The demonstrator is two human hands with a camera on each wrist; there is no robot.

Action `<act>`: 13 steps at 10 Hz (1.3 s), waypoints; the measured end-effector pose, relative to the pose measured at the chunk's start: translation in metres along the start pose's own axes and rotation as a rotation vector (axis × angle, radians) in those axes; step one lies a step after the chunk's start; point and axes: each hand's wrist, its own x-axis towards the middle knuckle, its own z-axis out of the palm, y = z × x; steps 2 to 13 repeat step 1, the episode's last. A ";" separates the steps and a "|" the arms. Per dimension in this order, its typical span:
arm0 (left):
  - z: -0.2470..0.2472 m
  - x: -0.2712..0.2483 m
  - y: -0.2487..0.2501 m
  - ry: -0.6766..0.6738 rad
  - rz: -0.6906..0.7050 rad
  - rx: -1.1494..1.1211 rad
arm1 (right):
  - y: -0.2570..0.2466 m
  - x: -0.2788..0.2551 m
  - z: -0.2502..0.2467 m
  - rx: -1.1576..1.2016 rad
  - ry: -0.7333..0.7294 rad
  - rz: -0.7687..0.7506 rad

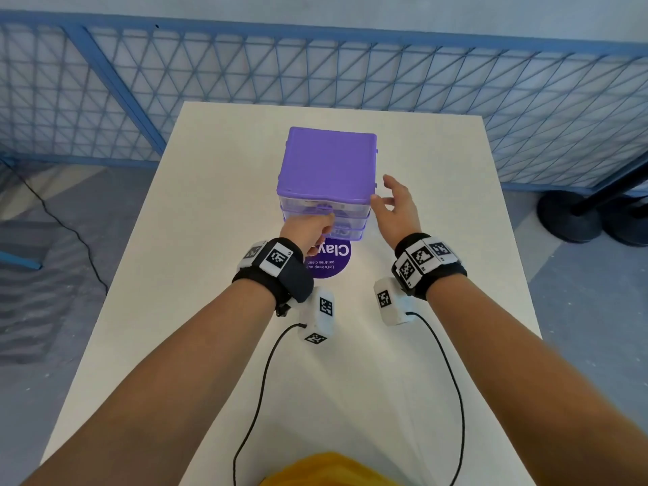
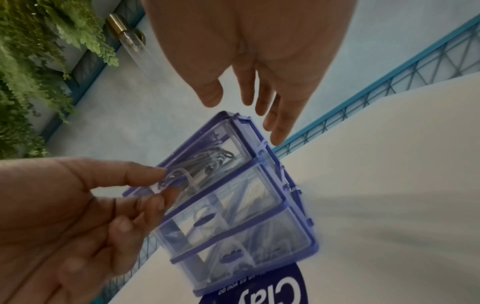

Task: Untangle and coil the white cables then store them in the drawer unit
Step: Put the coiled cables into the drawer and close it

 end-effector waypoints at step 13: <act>-0.005 -0.009 -0.001 -0.034 0.025 0.107 | 0.007 -0.019 -0.001 0.048 0.081 0.024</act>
